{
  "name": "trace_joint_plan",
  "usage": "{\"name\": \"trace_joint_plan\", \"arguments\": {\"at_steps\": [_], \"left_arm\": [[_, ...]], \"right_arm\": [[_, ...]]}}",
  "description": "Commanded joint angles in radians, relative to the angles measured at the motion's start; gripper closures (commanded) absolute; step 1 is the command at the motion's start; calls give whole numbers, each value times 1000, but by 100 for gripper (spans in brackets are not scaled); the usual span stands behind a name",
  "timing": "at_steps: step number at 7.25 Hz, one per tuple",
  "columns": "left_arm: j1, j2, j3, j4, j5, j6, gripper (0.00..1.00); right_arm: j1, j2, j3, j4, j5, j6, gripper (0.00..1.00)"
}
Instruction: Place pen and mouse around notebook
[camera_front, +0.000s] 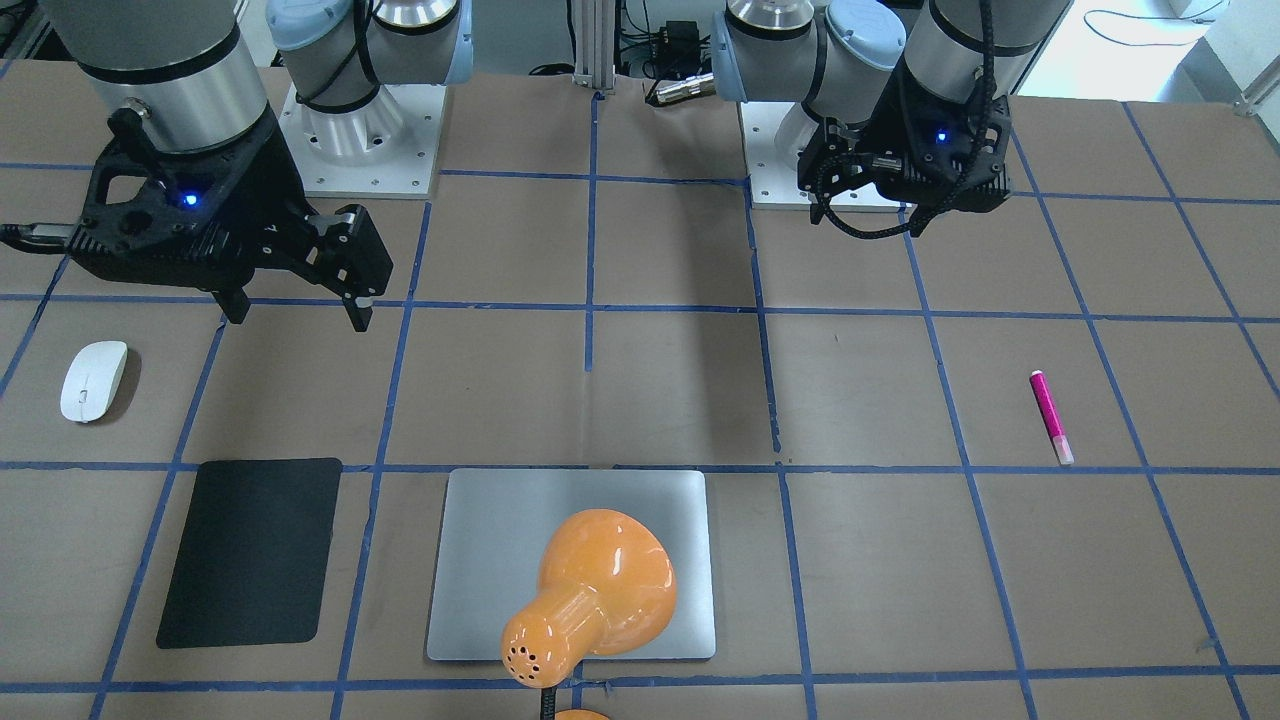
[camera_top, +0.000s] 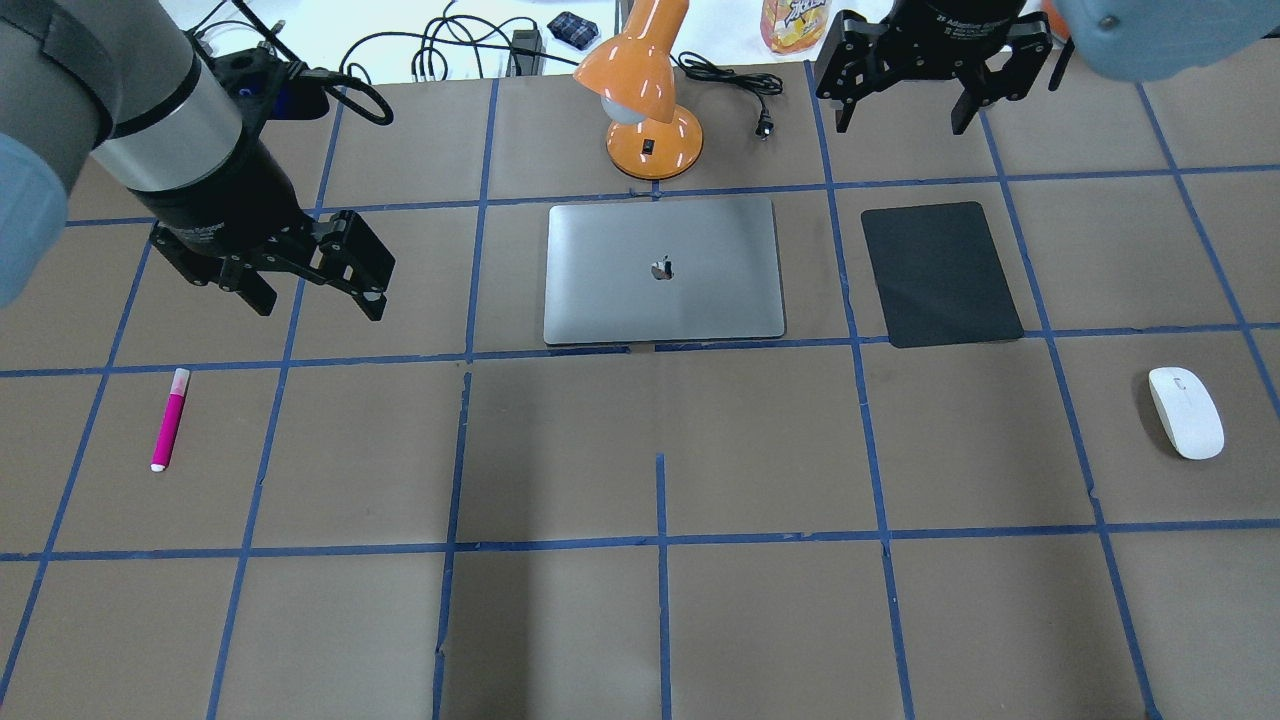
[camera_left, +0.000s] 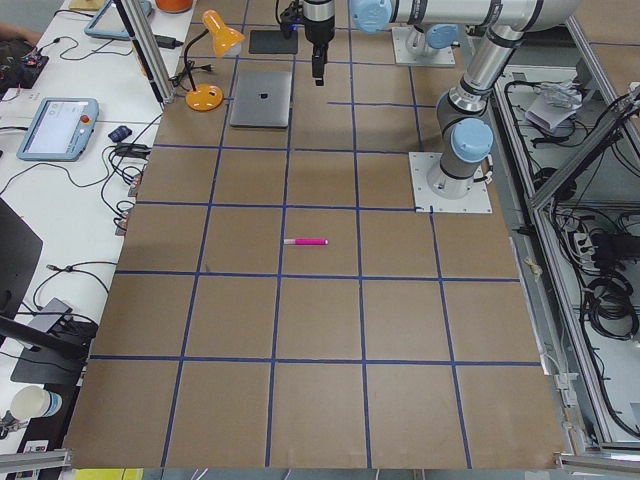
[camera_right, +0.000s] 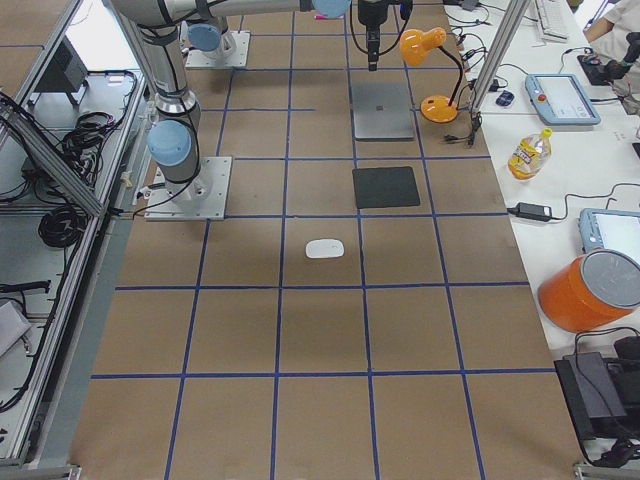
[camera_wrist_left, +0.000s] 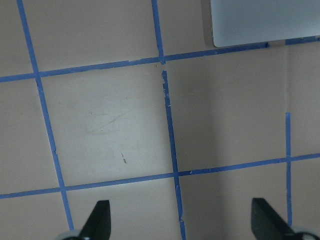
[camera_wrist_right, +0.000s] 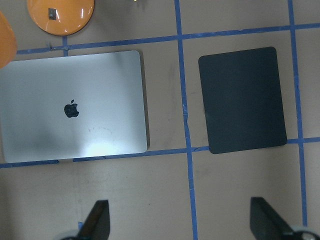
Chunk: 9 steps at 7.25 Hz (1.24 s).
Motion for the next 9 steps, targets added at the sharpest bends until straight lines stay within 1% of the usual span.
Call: {"name": "trace_joint_plan", "arguments": {"at_steps": [1, 7, 8, 9], "left_arm": [[0, -2, 1, 7, 0, 0, 0], [9, -9, 1, 12, -3, 0, 0], [21, -9, 1, 13, -2, 2, 0], [23, -9, 0, 12, -2, 0, 0]], "right_arm": [[0, -2, 6, 1, 0, -1, 0], [-14, -4, 9, 4, 0, -16, 0], [-23, -1, 6, 8, 5, -18, 0], [-62, -5, 5, 13, -1, -34, 0]]}}
